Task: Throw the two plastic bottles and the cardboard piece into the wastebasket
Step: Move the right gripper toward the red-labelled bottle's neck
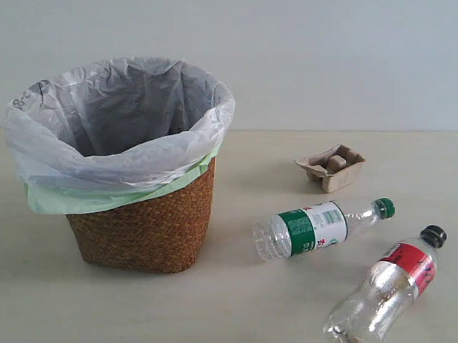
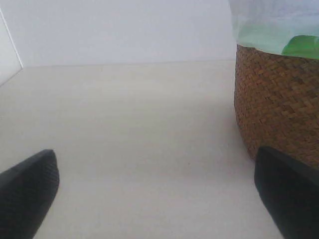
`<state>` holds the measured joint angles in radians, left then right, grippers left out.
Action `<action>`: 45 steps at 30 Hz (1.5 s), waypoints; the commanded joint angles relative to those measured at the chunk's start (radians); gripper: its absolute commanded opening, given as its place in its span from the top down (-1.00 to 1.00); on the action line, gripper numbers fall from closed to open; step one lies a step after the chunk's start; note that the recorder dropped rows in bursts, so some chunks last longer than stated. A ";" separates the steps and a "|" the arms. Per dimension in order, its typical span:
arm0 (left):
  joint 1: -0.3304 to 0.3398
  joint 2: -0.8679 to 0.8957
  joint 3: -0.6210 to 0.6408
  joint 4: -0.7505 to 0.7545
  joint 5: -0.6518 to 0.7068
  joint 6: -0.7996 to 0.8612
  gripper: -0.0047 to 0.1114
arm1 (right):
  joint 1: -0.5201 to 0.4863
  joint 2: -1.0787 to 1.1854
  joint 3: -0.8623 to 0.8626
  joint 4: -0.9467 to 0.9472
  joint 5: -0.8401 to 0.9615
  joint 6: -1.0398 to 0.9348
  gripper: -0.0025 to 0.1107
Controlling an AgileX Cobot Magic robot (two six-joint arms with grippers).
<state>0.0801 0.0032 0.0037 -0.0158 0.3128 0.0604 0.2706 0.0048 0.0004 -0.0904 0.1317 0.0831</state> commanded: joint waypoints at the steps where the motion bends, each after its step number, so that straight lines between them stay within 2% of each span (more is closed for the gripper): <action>1: -0.007 -0.003 -0.004 -0.002 -0.007 -0.009 -0.94 | -0.006 -0.005 0.000 -0.002 -0.178 -0.023 0.96; 7: -0.007 -0.003 -0.004 -0.002 -0.007 -0.009 -0.94 | -0.006 -0.005 0.000 0.001 -0.370 0.003 0.96; 15: -0.007 -0.003 -0.004 -0.002 -0.007 -0.009 -0.94 | -0.006 -0.005 0.000 0.001 -0.573 0.216 0.96; 21: -0.007 -0.003 -0.004 -0.002 -0.007 -0.009 -0.94 | -0.006 -0.005 -0.146 0.001 -0.473 0.214 0.95; 24: -0.007 -0.003 -0.004 -0.002 -0.007 -0.009 -0.94 | -0.006 -0.005 -0.250 0.001 -0.362 0.192 0.91; 27: -0.007 -0.003 -0.004 -0.002 -0.007 -0.009 -0.94 | -0.006 0.019 -0.356 0.001 -0.225 0.171 0.62; 29: -0.007 -0.003 -0.004 -0.002 -0.007 -0.009 -0.94 | -0.006 0.068 -0.427 0.001 -0.132 0.169 0.26; 32: -0.007 -0.003 -0.004 -0.002 -0.007 -0.009 -0.94 | -0.006 0.161 -0.527 0.001 0.003 0.171 -0.45; 34: -0.007 -0.003 -0.004 -0.002 -0.007 -0.009 -0.94 | -0.006 0.238 -0.578 0.001 0.102 0.175 -0.79; 35: -0.007 -0.003 -0.004 -0.002 -0.007 -0.009 -0.94 | -0.006 0.268 -0.595 0.003 0.136 0.183 -0.88; 45: -0.007 -0.003 -0.004 -0.002 -0.007 -0.009 -0.94 | -0.006 0.679 -0.635 -0.005 0.482 0.432 -0.90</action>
<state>0.0801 0.0032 0.0037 -0.0158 0.3128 0.0604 0.2706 0.5689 -0.6284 -0.0884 0.5078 0.4627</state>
